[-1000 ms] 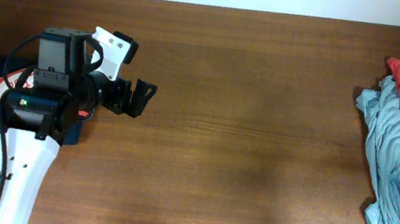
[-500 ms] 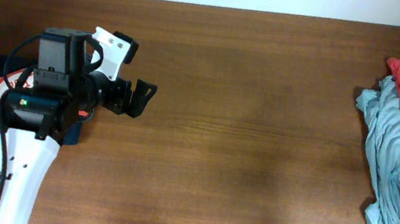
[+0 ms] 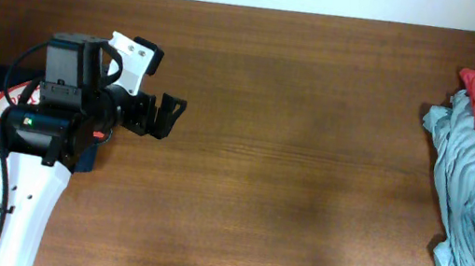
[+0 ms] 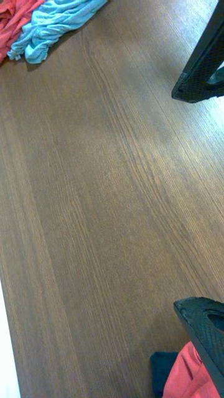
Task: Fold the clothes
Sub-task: 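Reach the right gripper to the clothes pile and grasp the orange-red shirt, then lift the orange-red shirt with the right gripper toward the table center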
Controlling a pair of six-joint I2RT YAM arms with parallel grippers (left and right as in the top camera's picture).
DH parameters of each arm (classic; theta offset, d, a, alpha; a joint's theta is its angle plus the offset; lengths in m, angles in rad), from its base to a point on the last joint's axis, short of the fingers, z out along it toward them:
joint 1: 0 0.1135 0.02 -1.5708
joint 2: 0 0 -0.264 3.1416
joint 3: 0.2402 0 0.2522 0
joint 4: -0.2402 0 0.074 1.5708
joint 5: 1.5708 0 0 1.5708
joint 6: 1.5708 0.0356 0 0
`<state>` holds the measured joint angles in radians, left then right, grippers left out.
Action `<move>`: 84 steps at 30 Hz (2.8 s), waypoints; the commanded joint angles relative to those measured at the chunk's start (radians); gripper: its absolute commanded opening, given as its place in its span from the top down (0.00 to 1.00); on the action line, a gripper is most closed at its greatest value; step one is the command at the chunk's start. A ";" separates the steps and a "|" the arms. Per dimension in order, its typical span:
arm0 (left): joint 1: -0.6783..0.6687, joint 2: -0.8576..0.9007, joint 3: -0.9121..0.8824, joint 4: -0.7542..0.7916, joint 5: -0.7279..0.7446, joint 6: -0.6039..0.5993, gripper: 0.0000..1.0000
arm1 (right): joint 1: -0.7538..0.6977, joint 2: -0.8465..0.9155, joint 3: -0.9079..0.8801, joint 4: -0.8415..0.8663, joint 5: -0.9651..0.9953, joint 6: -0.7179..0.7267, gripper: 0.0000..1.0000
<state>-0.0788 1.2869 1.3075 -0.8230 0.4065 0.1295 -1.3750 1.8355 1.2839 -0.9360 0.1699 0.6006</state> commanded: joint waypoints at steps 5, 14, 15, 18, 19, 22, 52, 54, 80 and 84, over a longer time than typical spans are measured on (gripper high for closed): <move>-0.004 0.003 0.018 0.030 0.023 -0.013 0.01 | 0.027 -0.121 0.135 0.002 -0.634 -0.024 0.96; -0.004 0.003 0.018 0.073 0.023 -0.013 0.01 | 0.315 -0.320 0.536 0.048 -0.971 -0.032 0.96; -0.004 0.003 0.018 0.077 0.023 -0.013 0.01 | 0.376 -0.326 0.595 0.083 -0.994 -0.047 0.96; -0.004 0.003 0.018 0.087 0.023 -0.013 0.01 | 0.546 -0.325 0.743 0.155 -1.001 -0.047 0.96; -0.004 0.003 0.018 0.090 0.023 -0.013 0.01 | 0.614 -0.325 0.791 0.186 -0.997 -0.047 0.96; -0.004 0.003 0.018 0.090 0.023 -0.013 0.01 | 0.800 -0.325 0.886 0.270 -0.990 -0.046 0.96; -0.004 0.002 0.110 0.063 -0.279 -0.012 0.01 | 1.511 -0.289 0.927 0.597 -1.050 -0.072 0.96; -0.004 0.002 0.110 0.044 -0.269 -0.012 0.01 | 1.506 -0.289 0.928 0.615 -1.025 -0.072 0.96; -0.298 -0.002 0.111 0.030 -0.239 0.153 0.01 | 1.506 -0.312 0.928 0.554 -0.511 0.045 0.96; -0.316 -0.002 0.111 0.039 -0.239 0.153 0.01 | 1.506 -0.340 0.928 0.526 -0.448 0.045 0.96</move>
<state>-0.3820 1.2869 1.3941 -0.7948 0.1871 0.2615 0.1371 1.5501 2.1902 -0.4053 -0.3725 0.6353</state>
